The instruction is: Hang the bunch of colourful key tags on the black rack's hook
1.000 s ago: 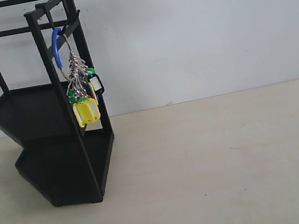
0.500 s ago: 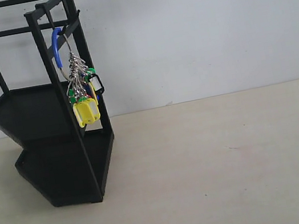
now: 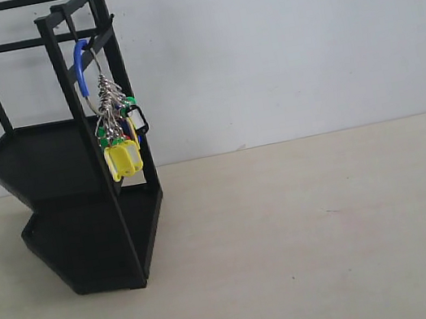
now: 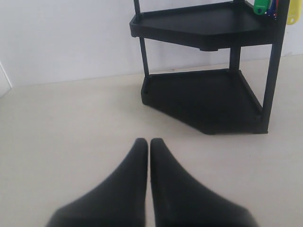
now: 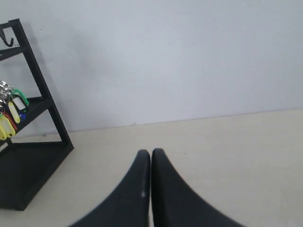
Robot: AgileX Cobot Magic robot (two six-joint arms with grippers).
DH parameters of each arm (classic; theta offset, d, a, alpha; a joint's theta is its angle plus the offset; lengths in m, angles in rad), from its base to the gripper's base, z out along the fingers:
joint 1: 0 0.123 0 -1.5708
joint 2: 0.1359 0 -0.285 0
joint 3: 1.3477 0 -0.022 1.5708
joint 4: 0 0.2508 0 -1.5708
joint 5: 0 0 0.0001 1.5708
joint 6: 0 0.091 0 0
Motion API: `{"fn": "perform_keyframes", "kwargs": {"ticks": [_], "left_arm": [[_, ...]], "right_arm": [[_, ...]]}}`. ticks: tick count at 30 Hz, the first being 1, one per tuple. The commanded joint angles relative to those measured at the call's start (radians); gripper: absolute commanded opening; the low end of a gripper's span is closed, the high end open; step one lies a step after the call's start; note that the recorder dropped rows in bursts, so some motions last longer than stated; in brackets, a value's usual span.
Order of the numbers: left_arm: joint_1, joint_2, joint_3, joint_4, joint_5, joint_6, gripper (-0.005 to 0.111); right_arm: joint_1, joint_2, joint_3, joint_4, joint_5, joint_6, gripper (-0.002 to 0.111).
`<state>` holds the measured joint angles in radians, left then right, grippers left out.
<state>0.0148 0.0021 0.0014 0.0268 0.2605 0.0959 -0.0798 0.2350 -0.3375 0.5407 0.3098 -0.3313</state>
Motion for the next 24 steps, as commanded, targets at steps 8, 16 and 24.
{"fn": "perform_keyframes", "kwargs": {"ticks": [8, 16, 24], "left_arm": [[-0.001, -0.002, -0.001, -0.003, -0.006, 0.001, 0.004], [-0.001, -0.002, -0.001, -0.003, -0.006, 0.001, 0.004], [-0.001, -0.002, -0.001, -0.003, -0.006, 0.001, 0.004]], "right_arm": [[0.004, -0.133, 0.128, 0.056, -0.050, 0.036, 0.000], [0.004, -0.155, 0.128, -0.284, -0.037, 0.432, 0.000], [0.004, -0.205, 0.141, -0.311, -0.032, 0.337, 0.000]]}}
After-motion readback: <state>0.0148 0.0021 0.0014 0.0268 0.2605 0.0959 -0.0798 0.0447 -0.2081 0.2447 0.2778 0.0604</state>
